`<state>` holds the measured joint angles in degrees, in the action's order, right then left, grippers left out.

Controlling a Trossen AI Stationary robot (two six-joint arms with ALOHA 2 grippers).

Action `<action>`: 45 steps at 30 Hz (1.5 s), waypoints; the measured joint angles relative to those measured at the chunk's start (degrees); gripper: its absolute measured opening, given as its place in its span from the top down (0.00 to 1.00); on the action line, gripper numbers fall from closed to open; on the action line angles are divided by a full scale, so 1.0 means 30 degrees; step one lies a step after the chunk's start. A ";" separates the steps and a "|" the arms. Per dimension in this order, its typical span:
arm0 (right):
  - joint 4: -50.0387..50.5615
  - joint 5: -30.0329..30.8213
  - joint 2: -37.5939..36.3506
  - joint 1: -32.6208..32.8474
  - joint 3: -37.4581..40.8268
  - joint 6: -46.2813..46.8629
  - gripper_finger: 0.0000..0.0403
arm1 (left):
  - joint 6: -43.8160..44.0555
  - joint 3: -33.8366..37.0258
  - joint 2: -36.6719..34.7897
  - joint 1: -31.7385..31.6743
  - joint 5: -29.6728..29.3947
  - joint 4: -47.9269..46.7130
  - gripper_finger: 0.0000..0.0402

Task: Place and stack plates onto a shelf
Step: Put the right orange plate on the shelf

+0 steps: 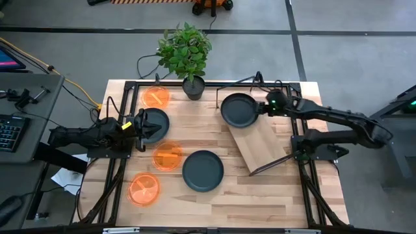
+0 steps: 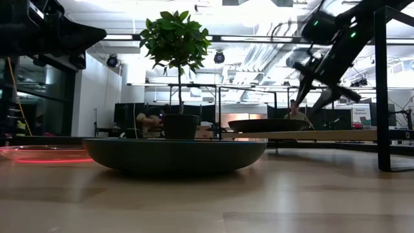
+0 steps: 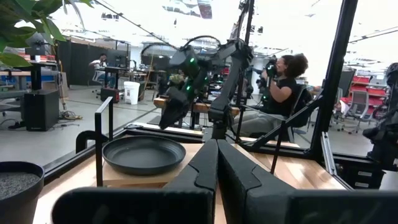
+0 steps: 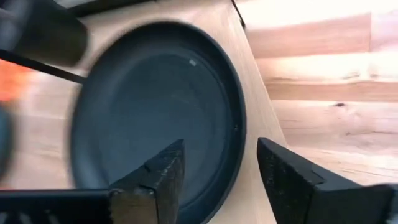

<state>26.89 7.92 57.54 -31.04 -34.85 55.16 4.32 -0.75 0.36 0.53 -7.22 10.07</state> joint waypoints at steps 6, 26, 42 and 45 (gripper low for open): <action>-0.0437 -0.1368 -0.4331 0.1640 0.0000 -0.0041 0.54 | 0.0002 0.0003 0.0000 -0.0004 0.0000 0.0000 1.00; -1.6000 0.0226 -0.2800 1.0954 0.0000 -0.2027 0.54 | 1.0052 0.0006 0.0002 0.0003 -0.0937 0.3824 1.00; -1.6040 0.1370 -0.2326 1.1107 0.0000 -0.1574 0.54 | 1.6769 -1.0510 0.8799 0.1221 0.7410 -1.7450 0.84; -1.6029 0.1370 -0.2326 1.1107 0.0000 -0.1906 0.54 | 2.0252 -1.0359 0.9945 0.2608 0.6855 -2.0852 0.84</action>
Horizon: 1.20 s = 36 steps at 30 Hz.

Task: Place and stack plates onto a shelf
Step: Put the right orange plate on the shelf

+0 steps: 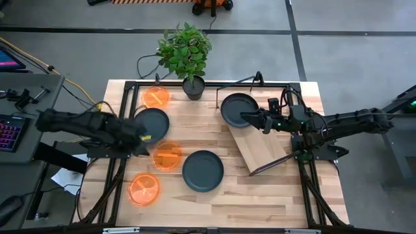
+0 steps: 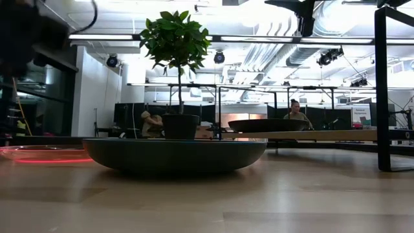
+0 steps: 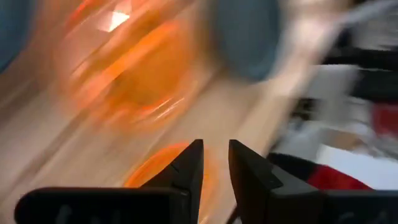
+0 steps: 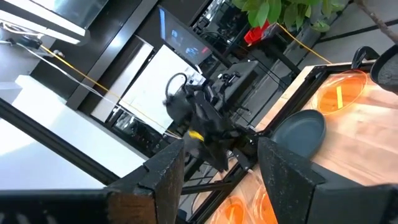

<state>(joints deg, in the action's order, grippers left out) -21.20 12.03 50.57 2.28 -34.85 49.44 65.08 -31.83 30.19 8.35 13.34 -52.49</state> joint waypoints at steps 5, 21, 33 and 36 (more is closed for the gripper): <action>0.0144 0.0000 0.0000 0.0000 0.0000 -0.0159 0.54 | 0.4047 0.0891 0.1540 0.2304 -0.3615 0.0350 0.85; 0.0936 0.0000 0.0000 -0.0007 0.0000 -0.0367 0.54 | 1.2338 0.1907 0.8474 0.8910 -0.6194 0.6312 0.86; 0.1558 0.0007 0.0021 -0.0007 0.0000 -0.0651 0.54 | 1.9072 0.1907 1.1731 1.1546 -0.9909 0.6185 0.86; 0.1766 0.0007 0.0014 -0.0007 0.0000 -0.0651 0.54 | 1.9108 0.1907 1.1943 1.1500 -0.9693 0.6361 0.86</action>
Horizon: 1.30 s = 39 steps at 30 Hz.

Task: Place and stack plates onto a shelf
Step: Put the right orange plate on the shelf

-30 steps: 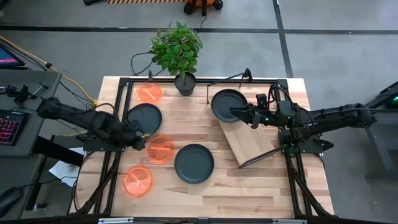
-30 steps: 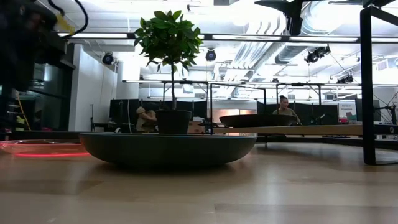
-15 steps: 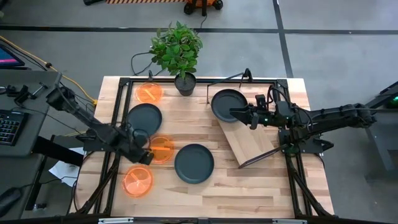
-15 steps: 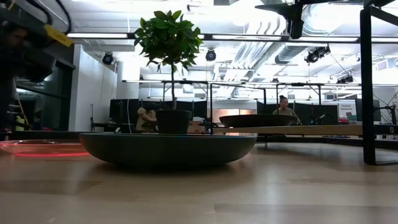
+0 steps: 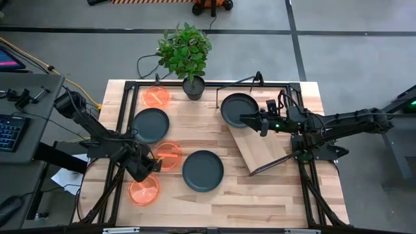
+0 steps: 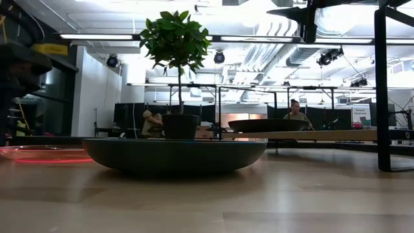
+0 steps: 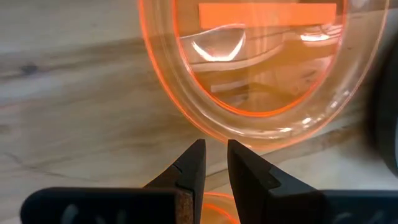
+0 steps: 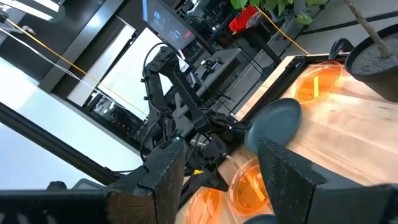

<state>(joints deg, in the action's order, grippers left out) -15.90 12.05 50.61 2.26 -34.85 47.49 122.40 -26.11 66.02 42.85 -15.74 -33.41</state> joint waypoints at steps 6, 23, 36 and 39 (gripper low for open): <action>0.0217 -0.0007 0.0000 0.0000 0.0000 0.0009 0.54 | 0.0033 0.0000 0.0028 -0.0407 -0.0302 -0.0452 0.86; 0.0222 -0.0007 0.0008 0.0000 0.0000 0.0014 0.54 | -0.0346 0.0000 0.1305 -0.2159 -0.1185 -0.0805 0.86; 0.0211 0.0000 0.0008 0.0000 0.0000 0.0065 0.54 | -0.0335 0.0000 0.1529 -0.3506 -0.1850 0.0105 0.86; 0.0211 0.0000 0.0008 0.0000 0.0000 0.0065 0.54 | -0.0339 0.0000 0.1529 -0.3808 -0.2010 0.0102 0.86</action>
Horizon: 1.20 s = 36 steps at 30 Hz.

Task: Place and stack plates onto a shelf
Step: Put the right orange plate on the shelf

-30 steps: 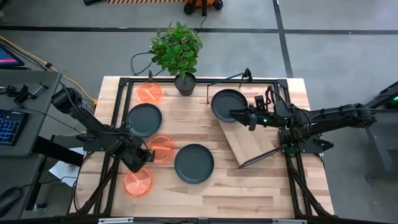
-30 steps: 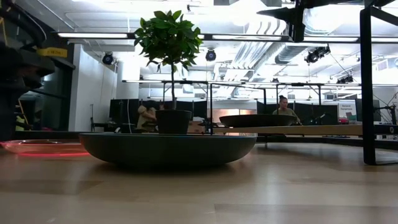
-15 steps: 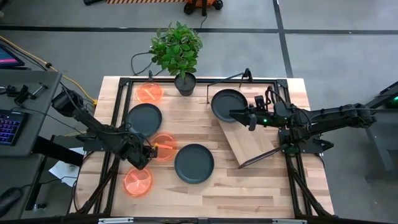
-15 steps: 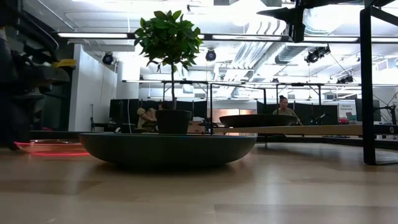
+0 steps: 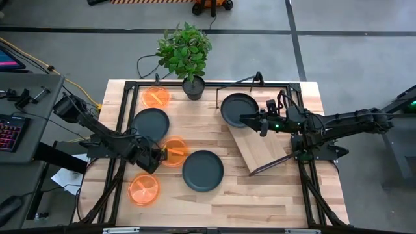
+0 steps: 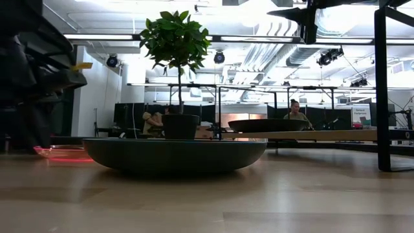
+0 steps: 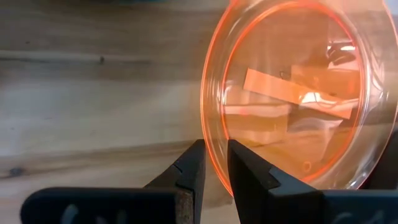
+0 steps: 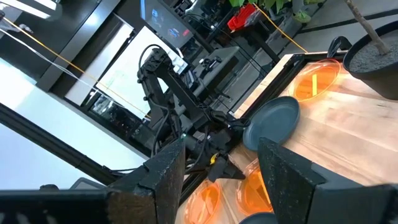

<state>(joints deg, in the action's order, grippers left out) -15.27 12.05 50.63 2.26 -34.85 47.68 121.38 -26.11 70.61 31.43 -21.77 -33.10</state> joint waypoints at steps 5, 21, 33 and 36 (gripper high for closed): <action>0.0004 0.0000 0.0000 0.0000 0.0000 0.0000 0.54 | -0.0015 0.0000 0.0000 -0.0385 -0.0074 0.0004 0.86; 0.0000 0.0007 0.0000 0.0000 0.0000 0.0000 0.54 | -0.1096 0.0000 0.0000 -0.1277 -0.0784 0.0005 0.86; 0.0000 0.0015 0.0000 -0.0006 0.0000 -0.0033 0.54 | -0.1346 -0.0087 0.1947 -0.1241 -0.1154 0.0623 0.86; 0.0000 0.0229 0.0000 0.0000 0.0000 -0.0023 0.54 | -0.1064 -0.0060 0.1944 -0.1241 -0.1447 0.0865 0.86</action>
<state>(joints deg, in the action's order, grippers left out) -15.27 12.74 50.63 2.26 -34.85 47.61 118.19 -26.29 76.44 27.70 -26.11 -30.51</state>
